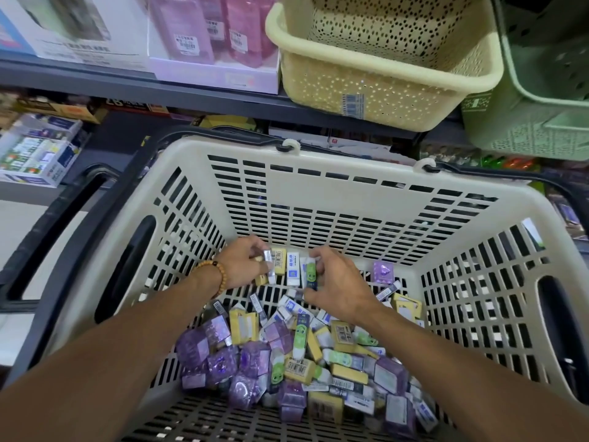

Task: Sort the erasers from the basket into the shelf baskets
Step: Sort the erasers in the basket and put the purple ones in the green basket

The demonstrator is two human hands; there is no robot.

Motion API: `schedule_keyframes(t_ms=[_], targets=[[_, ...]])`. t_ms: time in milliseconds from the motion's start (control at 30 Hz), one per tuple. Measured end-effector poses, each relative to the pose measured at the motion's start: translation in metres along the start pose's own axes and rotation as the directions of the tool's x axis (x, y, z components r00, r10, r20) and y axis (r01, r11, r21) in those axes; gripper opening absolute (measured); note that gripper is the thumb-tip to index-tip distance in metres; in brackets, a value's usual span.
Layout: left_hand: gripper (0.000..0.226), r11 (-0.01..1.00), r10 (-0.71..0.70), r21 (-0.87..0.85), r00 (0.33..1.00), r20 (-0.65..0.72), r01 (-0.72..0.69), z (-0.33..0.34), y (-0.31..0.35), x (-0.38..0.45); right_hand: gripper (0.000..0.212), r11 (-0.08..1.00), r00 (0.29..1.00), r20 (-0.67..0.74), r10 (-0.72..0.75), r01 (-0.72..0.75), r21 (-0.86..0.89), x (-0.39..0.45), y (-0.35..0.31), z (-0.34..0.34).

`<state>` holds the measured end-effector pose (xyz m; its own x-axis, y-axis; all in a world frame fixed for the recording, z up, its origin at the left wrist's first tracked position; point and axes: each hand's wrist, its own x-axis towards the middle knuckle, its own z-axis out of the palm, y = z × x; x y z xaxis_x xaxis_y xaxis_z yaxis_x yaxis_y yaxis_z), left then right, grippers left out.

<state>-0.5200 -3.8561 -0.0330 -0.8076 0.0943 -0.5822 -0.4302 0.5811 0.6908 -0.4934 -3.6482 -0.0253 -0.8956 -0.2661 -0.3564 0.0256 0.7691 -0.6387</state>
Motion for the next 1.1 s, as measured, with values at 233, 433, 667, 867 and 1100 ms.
schedule_keyframes(t_ms=[233,433,667,867,1100], targets=[[0.036,0.998,-0.046,-0.039,0.998,0.038,0.047,0.006,0.009,0.001,0.068,0.98,0.978,-0.082,0.194,-0.196,-0.025,-0.011,0.027,-0.021],[0.04,0.997,0.064,0.036,0.998,-0.017,-0.063,0.002,0.006,-0.002,0.064,0.988,0.99,-0.041,0.133,-0.136,-0.071,-0.009,0.029,-0.019],[0.062,0.986,0.056,0.162,0.995,-0.081,-0.042,-0.003,0.004,-0.002,0.065,0.973,0.998,0.062,-0.005,0.019,-0.232,-0.009,0.028,-0.017],[0.048,0.993,-0.019,0.114,0.999,0.044,0.014,-0.009,0.009,-0.001,0.06,0.979,0.998,0.067,-0.019,0.032,-0.202,-0.005,0.029,-0.015],[0.043,0.892,0.179,0.447,0.958,-0.223,-0.063,0.0,0.001,-0.006,0.059,0.977,0.998,0.057,-0.034,0.045,-0.207,-0.001,0.035,-0.012]])
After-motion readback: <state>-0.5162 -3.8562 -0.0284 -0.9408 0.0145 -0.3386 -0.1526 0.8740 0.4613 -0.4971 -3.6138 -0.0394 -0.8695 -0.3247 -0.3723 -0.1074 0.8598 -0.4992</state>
